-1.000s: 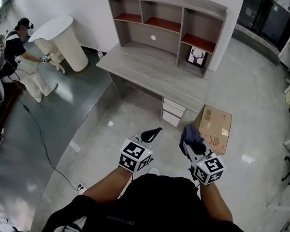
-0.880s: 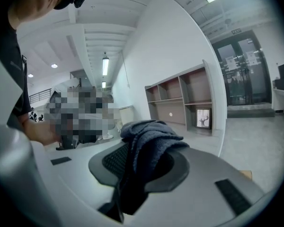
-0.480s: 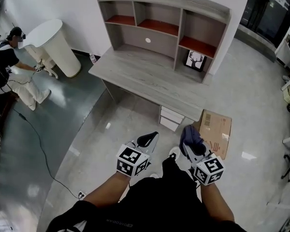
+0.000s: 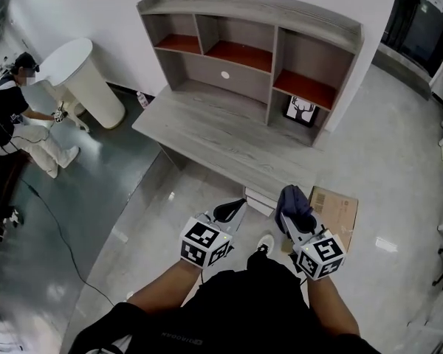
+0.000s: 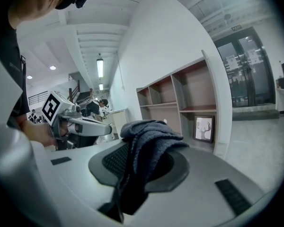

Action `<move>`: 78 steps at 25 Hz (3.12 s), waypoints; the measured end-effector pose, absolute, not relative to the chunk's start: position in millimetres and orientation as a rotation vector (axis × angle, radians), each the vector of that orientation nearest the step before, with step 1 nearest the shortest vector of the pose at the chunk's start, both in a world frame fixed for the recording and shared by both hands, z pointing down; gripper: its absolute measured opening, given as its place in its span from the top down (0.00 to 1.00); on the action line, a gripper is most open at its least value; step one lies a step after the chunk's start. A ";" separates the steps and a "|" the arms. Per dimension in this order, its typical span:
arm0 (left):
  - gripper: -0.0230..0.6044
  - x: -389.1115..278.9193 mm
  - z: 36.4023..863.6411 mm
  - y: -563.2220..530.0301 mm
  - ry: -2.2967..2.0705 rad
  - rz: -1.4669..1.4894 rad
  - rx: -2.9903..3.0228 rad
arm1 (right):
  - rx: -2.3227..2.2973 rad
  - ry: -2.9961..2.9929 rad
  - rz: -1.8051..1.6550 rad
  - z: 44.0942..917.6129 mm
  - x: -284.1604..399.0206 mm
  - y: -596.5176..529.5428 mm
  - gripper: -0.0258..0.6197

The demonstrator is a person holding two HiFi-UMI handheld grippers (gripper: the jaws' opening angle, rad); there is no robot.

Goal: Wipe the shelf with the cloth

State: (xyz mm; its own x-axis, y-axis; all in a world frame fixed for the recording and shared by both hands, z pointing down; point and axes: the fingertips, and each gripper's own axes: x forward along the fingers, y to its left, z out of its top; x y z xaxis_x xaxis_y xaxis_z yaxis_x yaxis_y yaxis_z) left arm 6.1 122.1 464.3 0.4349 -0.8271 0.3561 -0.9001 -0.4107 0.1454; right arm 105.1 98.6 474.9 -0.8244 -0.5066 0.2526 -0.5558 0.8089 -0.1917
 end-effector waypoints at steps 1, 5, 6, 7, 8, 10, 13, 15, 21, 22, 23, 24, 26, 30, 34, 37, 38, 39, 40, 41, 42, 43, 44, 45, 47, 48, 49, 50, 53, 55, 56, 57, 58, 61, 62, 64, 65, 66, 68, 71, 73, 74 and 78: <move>0.95 7.8 462.2 109.8 -1.483 0.326 2.380 | 0.826 -2.808 0.380 473.9 105.2 86.8 0.81; 0.95 15.5 461.0 63.3 -1.480 0.346 2.390 | 0.817 -2.816 0.381 472.2 108.1 38.4 0.81; 0.95 15.7 461.1 51.1 -1.484 0.352 2.390 | 0.812 -2.819 0.385 471.7 107.6 26.7 0.81; 0.95 15.4 460.5 38.7 -1.491 0.356 2.390 | 0.805 -2.823 0.388 471.1 106.7 15.5 0.81; 0.95 14.6 459.3 26.6 -1.501 0.355 2.388 | 0.795 -2.826 0.390 470.4 106.0 5.1 0.81; 0.95 11.4 456.4 5.8 -1.534 0.339 2.375 | 0.773 -2.833 0.382 469.9 105.9 -12.7 0.81; 0.95 5.2 453.5 -16.4 -1.579 0.316 2.354 | 0.758 -2.848 0.370 469.9 106.4 -35.7 0.81; 0.95 4.9 454.2 -26.3 -1.584 0.326 2.351 | 0.760 -2.853 0.375 471.0 106.9 -47.3 0.81; 0.95 11.7 461.1 -46.8 -1.544 0.348 2.357 | 0.780 -2.851 0.397 476.2 109.4 -64.2 0.81; 0.95 13.0 462.2 -50.1 -1.533 0.349 2.361 | 0.789 -2.845 0.399 477.7 110.0 -67.2 0.81; 0.95 14.2 463.6 -53.2 -1.521 0.352 2.365 | 0.799 -2.841 0.404 479.1 110.6 -70.0 0.81; 0.95 15.2 464.9 -56.4 -1.508 0.356 2.370 | 0.812 -2.837 0.409 480.0 111.2 -72.6 0.81; 0.95 16.0 466.7 -64.1 -1.480 0.363 2.385 | 0.840 -2.832 0.414 480.5 111.7 -77.7 0.81; 0.95 11.6 464.5 -82.7 -1.419 0.370 2.431 | 0.923 -2.814 0.405 478.0 107.2 -91.2 0.81; 0.95 -7.1 458.4 -103.3 -1.372 0.395 2.477 | 1.025 -2.804 0.408 471.1 94.3 -108.1 0.81; 0.95 -21.9 455.0 -118.9 -1.336 0.407 2.507 | 1.093 -2.792 0.393 466.6 82.8 -120.1 0.81; 0.95 -26.2 453.2 -123.9 -1.323 0.409 2.520 | 1.115 -2.787 0.392 465.6 79.0 -124.7 0.81; 0.95 -30.4 451.2 -128.7 -1.309 0.410 2.532 | 1.135 -2.782 0.393 464.8 75.0 -129.5 0.81; 0.95 -34.8 449.4 -133.5 -1.295 0.410 2.544 | 1.154 -2.776 0.393 464.1 70.8 -134.3 0.81; 0.95 -39.5 448.1 -138.0 -1.283 0.409 2.554 | 1.172 -2.769 0.393 463.3 66.5 -139.1 0.81; 0.95 -44.5 447.1 -142.2 -1.271 0.408 2.561 | 1.191 -2.763 0.391 462.1 62.3 -143.5 0.81; 0.95 -49.6 446.6 -145.9 -1.260 0.407 2.567 | 1.209 -2.757 0.389 460.5 58.2 -147.6 0.81; 0.95 -54.6 446.2 -149.4 -1.249 0.406 2.573 | 1.226 -2.751 0.384 458.6 54.2 -151.3 0.81; 0.95 -59.2 445.8 -152.9 -1.238 0.404 2.580 | 1.242 -2.746 0.377 456.6 50.4 -154.9 0.81; 0.95 -67.8 445.1 -160.0 -1.214 0.399 2.593 | 1.269 -2.735 0.366 452.7 42.4 -162.3 0.81; 0.95 -72.0 444.8 -163.6 -1.202 0.397 2.599 | 1.282 -2.729 0.364 451.1 38.1 -165.8 0.81; 0.95 -76.3 444.2 -167.2 -1.191 0.395 2.607 | 1.296 -2.723 0.364 449.7 33.8 -169.1 0.81; 0.95 -80.6 443.4 -170.6 -1.180 0.394 2.615 | 1.310 -2.718 0.364 448.3 29.3 -172.2 0.81; 0.95 -93.3 441.4 -179.3 -1.144 0.398 2.640 | 1.357 -2.704 0.362 443.9 17.0 -179.8 0.81; 0.95 -101.5 442.4 -183.6 -1.118 0.406 2.651 | 1.391 -2.700 0.376 440.2 10.1 -185.7 0.81; 0.95 -105.2 443.4 -185.1 -1.105 0.411 2.656 | 1.404 -2.700 0.387 437.9 7.0 -189.2 0.81; 0.95 -108.4 444.4 -186.2 -1.090 0.414 2.661 | 1.415 -2.700 0.395 435.2 3.8 -193.2 0.81; 0.95 -111.2 445.6 -187.1 -1.073 0.418 2.667 | 1.425 -2.697 0.394 431.8 1.1 -198.1 0.81; 0.95 -116.0 451.3 -188.6 -1.014 0.435 2.686 | 1.481 -2.673 0.337 417.3 -2.4 -217.8 0.81; 0.95 -117.0 453.6 -188.6 -0.995 0.441 2.692 | 1.504 -2.667 0.311 410.6 -2.4 -225.1 0.81; 0.95 -119.5 457.7 -189.1 -0.971 0.451 2.695 | 1.545 -2.661 0.268 394.9 -1.3 -240.5 0.81; 0.95 -120.7 458.9 -189.5 -0.967 0.452 2.694 | 1.563 -2.662 0.253 386.0 -0.4 -248.0 0.81; 0.95 -121.6 459.3 -189.9 -0.968 0.449 2.690 | 1.576 -2.665 0.240 376.4 0.5 -255.2 0.81; 0.95 -122.1 457.7 -190.7 -0.983 0.432 2.682 | 1.584 -2.678 0.210 356.6 1.2 -269.6 0.81; 0.95 -118.8 454.0 -195.3 -1.027 0.396 2.668 | 1.561 -2.685 0.141 332.2 -0.4 -295.0 0.81; 0.95 -115.2 451.9 -197.0 -1.057 0.372 2.648 | 1.536 -2.681 0.114 323.2 -2.5 -311.8 0.81; 0.95 -112.9 450.8 -196.7 -1.070 0.362 2.640 | 1.522 -2.680 0.104 320.5 -3.8 -319.5 0.81; 0.95 -104.8 449.5 -196.4 -1.122 0.335 2.613 | 1.463 -2.677 0.050 312.5 -11.1 -346.5 0.81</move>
